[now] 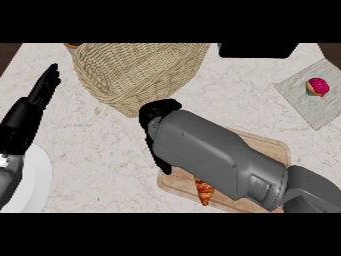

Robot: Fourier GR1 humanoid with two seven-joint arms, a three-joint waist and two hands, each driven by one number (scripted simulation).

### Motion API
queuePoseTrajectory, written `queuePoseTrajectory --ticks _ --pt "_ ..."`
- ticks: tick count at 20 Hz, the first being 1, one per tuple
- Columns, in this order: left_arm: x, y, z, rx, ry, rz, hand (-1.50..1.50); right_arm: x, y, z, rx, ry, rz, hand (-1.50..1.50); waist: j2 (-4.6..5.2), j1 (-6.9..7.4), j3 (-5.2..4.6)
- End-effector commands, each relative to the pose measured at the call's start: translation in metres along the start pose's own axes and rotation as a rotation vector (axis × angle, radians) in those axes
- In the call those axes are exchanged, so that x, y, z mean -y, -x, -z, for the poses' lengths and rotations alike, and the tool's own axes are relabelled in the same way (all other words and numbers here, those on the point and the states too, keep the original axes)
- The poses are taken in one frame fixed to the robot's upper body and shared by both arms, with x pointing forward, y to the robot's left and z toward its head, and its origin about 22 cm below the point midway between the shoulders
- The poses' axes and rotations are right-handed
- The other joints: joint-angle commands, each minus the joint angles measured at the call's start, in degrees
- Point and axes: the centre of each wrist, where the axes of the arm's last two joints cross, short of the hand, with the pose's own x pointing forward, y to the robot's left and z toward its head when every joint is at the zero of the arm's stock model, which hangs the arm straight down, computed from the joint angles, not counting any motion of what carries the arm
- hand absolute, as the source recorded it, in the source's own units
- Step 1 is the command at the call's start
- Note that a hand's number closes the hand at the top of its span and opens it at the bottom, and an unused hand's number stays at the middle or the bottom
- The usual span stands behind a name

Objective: Pick the croissant from the cutting board and place it in the basket

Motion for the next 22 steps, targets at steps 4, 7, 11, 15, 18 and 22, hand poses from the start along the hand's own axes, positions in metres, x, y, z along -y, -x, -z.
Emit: queuePoseTrajectory --ticks 4,7,11,15,18,22 --pt "0.001 0.015 -0.014 -0.009 -0.007 0.011 0.00 -0.025 -0.012 0.003 -0.198 -0.078 -0.120 -1.50 -0.32 -0.54 0.02" --pt "0.012 0.010 -0.002 0.004 -0.028 0.019 0.00 -0.030 0.003 0.022 -0.207 -0.081 -0.115 -1.50 -0.03 -1.51 0.06" --pt "-0.001 0.004 -0.018 -0.005 -0.014 0.007 0.00 -0.052 0.002 0.022 -0.205 -0.070 -0.124 -1.50 -0.46 -1.31 0.09" --pt "0.009 -0.007 -0.002 -0.012 -0.026 -0.012 0.00 -0.050 0.019 0.032 -0.200 -0.065 -0.129 -1.50 -0.09 -1.30 0.10" --pt "0.005 0.010 -0.012 -0.006 -0.012 0.003 0.00 -0.070 0.009 0.034 -0.169 -0.033 -0.105 -1.50 0.04 -1.03 0.08" --pt "0.020 0.011 -0.008 -0.022 -0.022 -0.019 0.00 -0.073 0.019 0.033 -0.184 -0.018 -0.125 -1.50 0.02 -1.52 0.08"
